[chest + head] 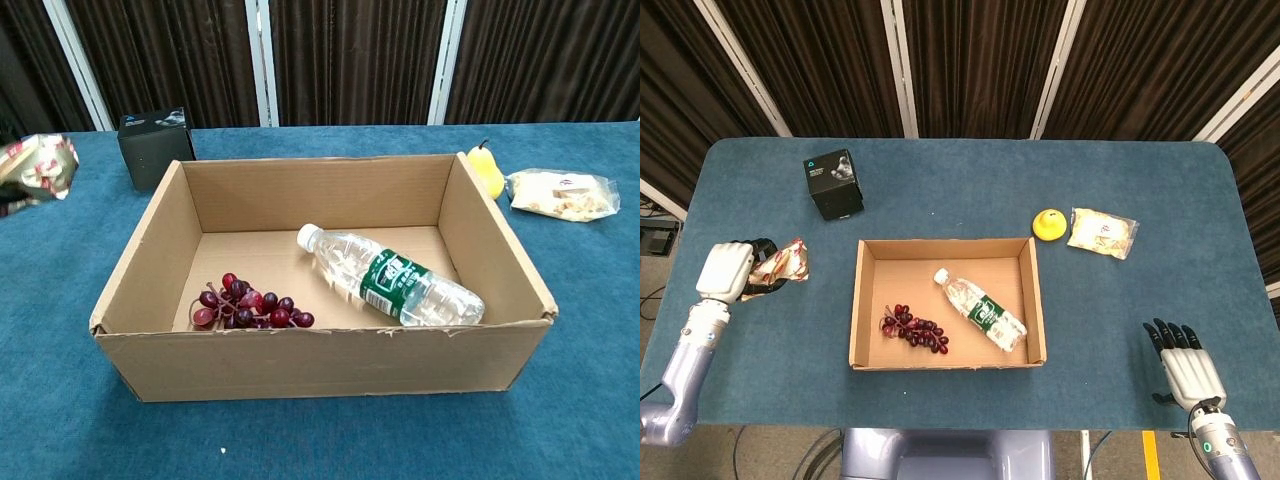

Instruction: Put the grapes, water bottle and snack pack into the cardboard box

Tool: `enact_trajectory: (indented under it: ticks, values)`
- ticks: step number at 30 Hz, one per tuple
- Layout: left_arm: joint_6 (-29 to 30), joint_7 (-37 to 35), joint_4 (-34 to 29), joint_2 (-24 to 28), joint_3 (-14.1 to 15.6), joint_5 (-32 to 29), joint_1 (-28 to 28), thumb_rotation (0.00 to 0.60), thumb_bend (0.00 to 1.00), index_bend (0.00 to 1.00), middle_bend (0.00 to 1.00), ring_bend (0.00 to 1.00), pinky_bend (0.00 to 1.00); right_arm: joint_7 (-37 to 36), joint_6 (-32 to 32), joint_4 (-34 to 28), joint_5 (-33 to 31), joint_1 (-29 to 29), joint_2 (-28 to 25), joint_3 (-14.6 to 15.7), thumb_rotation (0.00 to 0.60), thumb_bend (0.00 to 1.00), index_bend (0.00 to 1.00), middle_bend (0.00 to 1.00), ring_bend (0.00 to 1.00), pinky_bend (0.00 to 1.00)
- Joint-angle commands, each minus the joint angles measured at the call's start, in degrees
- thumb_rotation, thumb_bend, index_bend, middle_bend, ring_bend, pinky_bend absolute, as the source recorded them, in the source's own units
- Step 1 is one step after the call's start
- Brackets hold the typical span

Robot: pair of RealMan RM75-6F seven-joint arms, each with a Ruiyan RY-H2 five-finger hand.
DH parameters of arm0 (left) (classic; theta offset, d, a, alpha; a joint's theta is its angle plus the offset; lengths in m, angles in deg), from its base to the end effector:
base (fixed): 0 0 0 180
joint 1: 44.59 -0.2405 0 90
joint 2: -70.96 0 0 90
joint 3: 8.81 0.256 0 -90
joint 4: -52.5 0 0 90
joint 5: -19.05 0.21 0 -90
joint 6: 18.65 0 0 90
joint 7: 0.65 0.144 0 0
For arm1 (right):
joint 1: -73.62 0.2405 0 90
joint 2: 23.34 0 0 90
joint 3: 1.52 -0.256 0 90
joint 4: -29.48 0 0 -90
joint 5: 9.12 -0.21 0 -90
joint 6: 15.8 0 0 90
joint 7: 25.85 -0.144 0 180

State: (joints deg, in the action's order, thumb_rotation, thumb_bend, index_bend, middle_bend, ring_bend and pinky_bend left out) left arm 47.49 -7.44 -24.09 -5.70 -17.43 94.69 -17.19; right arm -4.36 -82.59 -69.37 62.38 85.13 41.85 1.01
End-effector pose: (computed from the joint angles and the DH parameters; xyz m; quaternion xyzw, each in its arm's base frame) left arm -0.2742 0.3270 0.0961 -0.6271 -0.4121 -0.4237 0.5074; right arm -0.3187 -0.1807 0.0982 0.6865 -0.4420 0.1867 0.5464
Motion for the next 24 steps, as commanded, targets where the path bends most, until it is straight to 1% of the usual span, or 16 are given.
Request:
enact_trajectory:
  ticks: [1,3,5,8,10,11,13,14,15,16,17,18,19,21,23,24]
  values:
    - [6.26,0.34,-13.97,7.39,-3.34,3.07,-1.14,0.6,0.74,0.94,0.73,0.59,0.49,-0.93,0.26,-0.15,0.38,0.08,-0.46,0.0,0.6,0.0,0.0,0.0,0.0,0.0]
    - [6.74,1.5,-17.18,7.62,-4.62,3.56,-0.12,0.6,0.74,0.94,0.72,0.59,0.49,-1.48,0.19,-0.28,0.61,0.12,-0.82,-0.14,0.6,0.0,0.0,0.0,0.0,0.0]
    - [5.71,3.96,-20.85,7.05,-5.96,3.32,1.83,0.6,0.74,0.94,0.72,0.59,0.49,-2.3,0.09,-0.5,1.04,0.06,-1.33,-0.14,0.6,0.0,0.0,0.0,0.0,0.0]
    - [3.07,9.43,-23.54,4.9,-6.84,2.81,5.12,0.6,0.72,0.94,0.72,0.59,0.49,-3.55,0.07,-0.75,1.83,-0.04,-2.05,0.01,0.6,0.0,0.0,0.0,0.0,0.0]
    - [0.32,13.95,-24.7,1.79,-7.23,1.69,8.18,0.6,0.69,0.94,0.72,0.59,0.49,-4.74,-0.15,-0.8,2.57,-0.24,-2.68,0.16,0.6,0.0,0.0,0.0,0.0,0.0]
    - [-0.33,15.0,-24.78,0.85,-7.33,1.27,8.93,0.6,0.67,0.93,0.71,0.58,0.49,-5.07,-0.28,-0.82,2.74,-0.31,-2.83,0.15,0.6,0.0,0.0,0.0,0.0,0.0]
    - [-2.27,18.7,-24.16,-3.04,-7.78,-0.65,11.58,0.6,0.53,0.89,0.67,0.56,0.49,-6.26,-0.91,-0.89,3.5,-0.6,-3.38,0.13,0.6,0.0,0.0,0.0,0.0,0.0]
    - [-3.36,20.76,-23.44,-4.89,-7.67,-1.54,12.86,0.6,0.42,0.84,0.63,0.54,0.49,-6.75,-1.18,-0.9,3.85,-0.73,-3.64,0.14,0.6,0.0,0.0,0.0,0.0,0.0]
    - [-4.66,23.13,-22.5,-6.53,-7.32,-2.48,14.11,0.6,0.3,0.76,0.57,0.5,0.49,-7.28,-1.41,-0.88,4.14,-0.92,-3.9,0.22,0.6,0.0,0.0,0.0,0.0,0.0]
    - [-5.41,24.2,-22.1,-7.28,-7.1,-3.1,14.67,0.6,0.23,0.69,0.52,0.47,0.48,-7.52,-1.49,-0.83,4.27,-0.97,-4.0,0.23,0.6,0.0,0.0,0.0,0.0,0.0]
    - [-6.54,25.66,-21.62,-8.61,-6.86,-4.5,15.52,0.6,0.15,0.56,0.43,0.4,0.48,-7.95,-1.6,-0.72,4.52,-1.05,-4.17,0.26,0.6,0.0,0.0,0.0,0.0,0.0]
    - [-7.96,26.52,-21.35,-9.87,-6.46,-5.89,16.32,0.6,0.1,0.45,0.35,0.34,0.48,-8.32,-1.66,-0.58,4.65,-1.12,-4.31,0.27,0.6,0.0,0.0,0.0,0.0,0.0]
    - [-9.46,27.45,-21.01,-10.75,-5.89,-7.02,17.07,0.6,0.05,0.31,0.24,0.26,0.46,-8.73,-1.6,-0.4,4.67,-1.18,-4.43,0.3,0.6,0.0,0.0,0.0,0.0,0.0]
    - [-11.62,29.37,-20.47,-11.39,-4.79,-8.35,18.11,0.6,0.01,0.12,0.08,0.14,0.4,-9.25,-1.69,-0.29,4.74,-1.29,-4.6,0.27,0.6,0.0,0.0,0.0,0.0,0.0]
    - [-14.03,31.26,-20.35,-11.42,-3.51,-9.61,19.16,0.598,0.0,0.01,0.0,0.04,0.31,-9.71,-1.95,-0.13,4.9,-1.46,-4.76,0.21,0.6,0.0,0.0,0.0,0.0,0.0]
    - [-14.83,31.67,-20.48,-11.2,-3.1,-9.98,19.4,0.593,0.0,0.0,0.0,0.01,0.27,-9.83,-2.03,-0.12,4.96,-1.52,-4.81,0.23,0.6,0.0,0.0,0.0,0.0,0.0]
